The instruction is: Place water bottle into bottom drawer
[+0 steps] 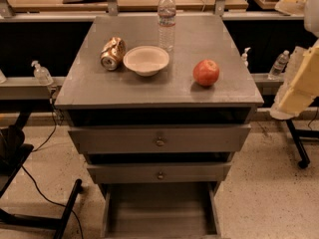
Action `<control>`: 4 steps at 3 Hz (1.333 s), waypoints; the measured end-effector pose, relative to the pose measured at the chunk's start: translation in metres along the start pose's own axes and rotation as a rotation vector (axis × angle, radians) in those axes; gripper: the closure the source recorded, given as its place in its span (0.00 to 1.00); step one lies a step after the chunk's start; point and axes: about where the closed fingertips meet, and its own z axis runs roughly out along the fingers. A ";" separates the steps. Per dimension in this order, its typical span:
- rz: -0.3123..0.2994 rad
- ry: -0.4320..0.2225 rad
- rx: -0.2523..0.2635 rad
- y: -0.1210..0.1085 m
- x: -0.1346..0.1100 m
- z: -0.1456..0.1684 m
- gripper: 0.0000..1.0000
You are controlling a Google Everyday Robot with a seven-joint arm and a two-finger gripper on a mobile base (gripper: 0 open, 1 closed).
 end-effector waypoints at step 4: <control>0.195 -0.136 0.217 -0.209 -0.051 0.130 0.00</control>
Offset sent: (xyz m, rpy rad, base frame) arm 0.1615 -0.0127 0.0088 -0.0776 -0.1466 -0.1126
